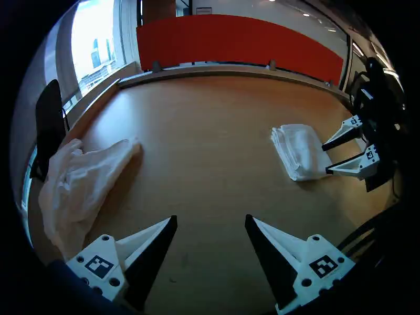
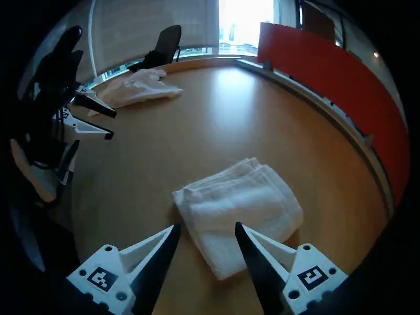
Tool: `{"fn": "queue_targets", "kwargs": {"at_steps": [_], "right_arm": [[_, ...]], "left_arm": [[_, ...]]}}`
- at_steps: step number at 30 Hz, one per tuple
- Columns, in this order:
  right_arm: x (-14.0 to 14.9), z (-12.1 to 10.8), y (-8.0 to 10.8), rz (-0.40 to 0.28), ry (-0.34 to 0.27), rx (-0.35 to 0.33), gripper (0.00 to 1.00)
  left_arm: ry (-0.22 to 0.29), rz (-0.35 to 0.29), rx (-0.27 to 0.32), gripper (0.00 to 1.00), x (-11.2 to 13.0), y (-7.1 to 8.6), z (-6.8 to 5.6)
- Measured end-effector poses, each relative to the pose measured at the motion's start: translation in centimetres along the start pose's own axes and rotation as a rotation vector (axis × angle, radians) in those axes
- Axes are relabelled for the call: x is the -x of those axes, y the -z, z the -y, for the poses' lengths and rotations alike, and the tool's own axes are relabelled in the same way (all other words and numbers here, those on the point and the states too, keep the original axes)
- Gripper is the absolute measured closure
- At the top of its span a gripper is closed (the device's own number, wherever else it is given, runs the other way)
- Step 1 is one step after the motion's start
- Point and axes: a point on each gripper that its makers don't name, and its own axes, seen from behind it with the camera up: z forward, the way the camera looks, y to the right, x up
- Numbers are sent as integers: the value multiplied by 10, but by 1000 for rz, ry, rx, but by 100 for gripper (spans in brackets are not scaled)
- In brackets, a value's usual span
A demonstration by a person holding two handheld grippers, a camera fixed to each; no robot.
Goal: Fold towel
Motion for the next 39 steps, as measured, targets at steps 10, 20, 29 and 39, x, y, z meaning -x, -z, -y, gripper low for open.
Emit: {"fn": "queue_targets", "kwargs": {"at_steps": [10,20,29,39], "right_arm": [[31,-10,12,35,-36,39,20],[56,-14,13,70,-52,60,24],[68,-16,9,87,-84,74,45],[76,-20,6,96,-111,92,60]], "left_arm": [[-7,-1,5,4,-1,1,-2],[-8,-1,4,4,1,2,-2],[-5,0,3,4,2,3,-3],[-7,1,5,4,2,3,-4]]}}
